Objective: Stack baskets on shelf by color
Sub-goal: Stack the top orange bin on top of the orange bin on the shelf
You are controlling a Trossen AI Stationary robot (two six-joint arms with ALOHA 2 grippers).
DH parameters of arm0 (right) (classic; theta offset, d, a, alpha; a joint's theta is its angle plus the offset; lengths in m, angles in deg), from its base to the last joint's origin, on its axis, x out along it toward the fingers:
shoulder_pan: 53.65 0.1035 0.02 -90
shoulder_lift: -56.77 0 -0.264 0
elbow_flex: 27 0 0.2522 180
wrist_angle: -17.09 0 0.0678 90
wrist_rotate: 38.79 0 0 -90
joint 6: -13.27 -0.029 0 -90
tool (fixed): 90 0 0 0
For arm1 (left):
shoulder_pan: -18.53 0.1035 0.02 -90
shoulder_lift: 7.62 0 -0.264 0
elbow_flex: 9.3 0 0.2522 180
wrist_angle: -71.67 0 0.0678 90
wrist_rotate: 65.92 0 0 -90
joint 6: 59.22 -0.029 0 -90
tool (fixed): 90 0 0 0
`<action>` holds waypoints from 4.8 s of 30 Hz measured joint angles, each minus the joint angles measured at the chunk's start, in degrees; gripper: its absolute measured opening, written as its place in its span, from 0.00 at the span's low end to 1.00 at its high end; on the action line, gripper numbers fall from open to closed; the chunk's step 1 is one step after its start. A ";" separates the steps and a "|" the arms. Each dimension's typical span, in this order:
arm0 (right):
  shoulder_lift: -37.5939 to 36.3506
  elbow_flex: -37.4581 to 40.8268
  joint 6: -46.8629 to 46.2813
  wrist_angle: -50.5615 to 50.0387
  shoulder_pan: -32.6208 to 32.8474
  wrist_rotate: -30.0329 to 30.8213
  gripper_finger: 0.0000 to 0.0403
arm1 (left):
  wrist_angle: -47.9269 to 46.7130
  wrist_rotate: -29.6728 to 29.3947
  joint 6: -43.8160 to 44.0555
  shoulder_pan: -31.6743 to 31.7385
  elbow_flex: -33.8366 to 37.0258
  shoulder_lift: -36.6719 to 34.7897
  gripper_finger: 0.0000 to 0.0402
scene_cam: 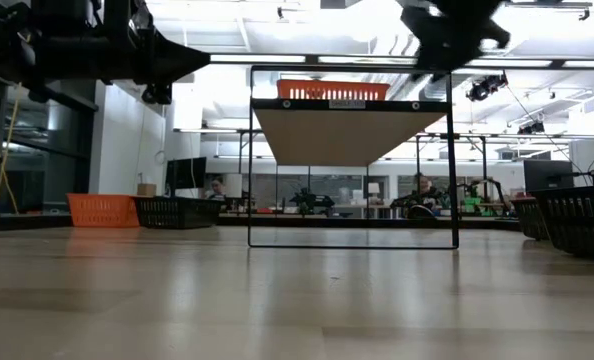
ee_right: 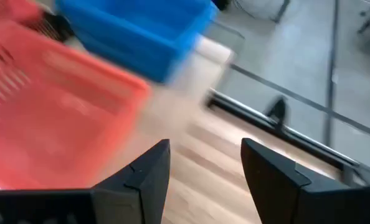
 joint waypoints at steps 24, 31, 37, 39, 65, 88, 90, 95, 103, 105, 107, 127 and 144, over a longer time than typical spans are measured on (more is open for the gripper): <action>-36.18 44.84 35.12 60.79 -6.52 -12.51 0.40 | -36.10 -12.39 -12.97 0.50 -19.84 1.82 0.13; -37.75 49.58 45.99 78.39 -12.53 -28.49 0.40 | -68.92 -25.97 -10.38 0.35 -30.15 3.55 0.32; -37.75 53.30 49.09 85.48 -16.27 -34.74 0.40 | -89.01 -30.64 -1.19 0.72 -30.64 3.89 0.45; -37.75 53.93 49.30 86.90 -17.33 -36.31 0.40 | -91.53 -30.52 1.67 1.38 -30.66 4.94 0.48; -37.73 53.91 49.19 87.89 -18.93 -40.83 0.40 | -91.49 -37.46 -1.48 20.40 -30.67 31.09 0.51; -37.70 53.84 47.16 88.17 -18.93 -40.81 0.40 | -94.75 -46.37 -8.54 19.47 -30.66 24.22 0.00; -37.70 53.84 47.20 88.17 -18.93 -40.81 0.40 | -94.93 -47.61 -8.59 19.32 -30.71 20.39 0.00; -37.70 53.84 47.20 88.17 -18.93 -40.81 0.40 | -95.78 -48.42 -8.90 15.90 -34.97 11.74 0.00; -37.70 53.84 47.89 88.17 -18.93 -40.80 0.40 | -96.57 -49.83 -17.13 -2.78 -46.63 7.73 0.00; -37.70 53.84 48.35 88.17 -18.93 -40.79 0.40 | -96.38 -52.84 -20.20 -8.91 -49.30 9.19 0.00; -37.70 53.84 49.22 88.17 -18.93 -40.79 0.40 | -96.38 -55.95 -23.99 -15.21 -51.78 11.71 0.00; -37.66 53.84 49.61 86.61 -18.89 -41.02 0.40 | -76.40 -65.29 -97.12 -31.02 -65.02 39.51 0.00; -37.59 53.84 49.16 84.02 -18.89 -41.21 0.40 | -72.82 -52.48 -98.53 -23.69 -66.03 42.80 0.00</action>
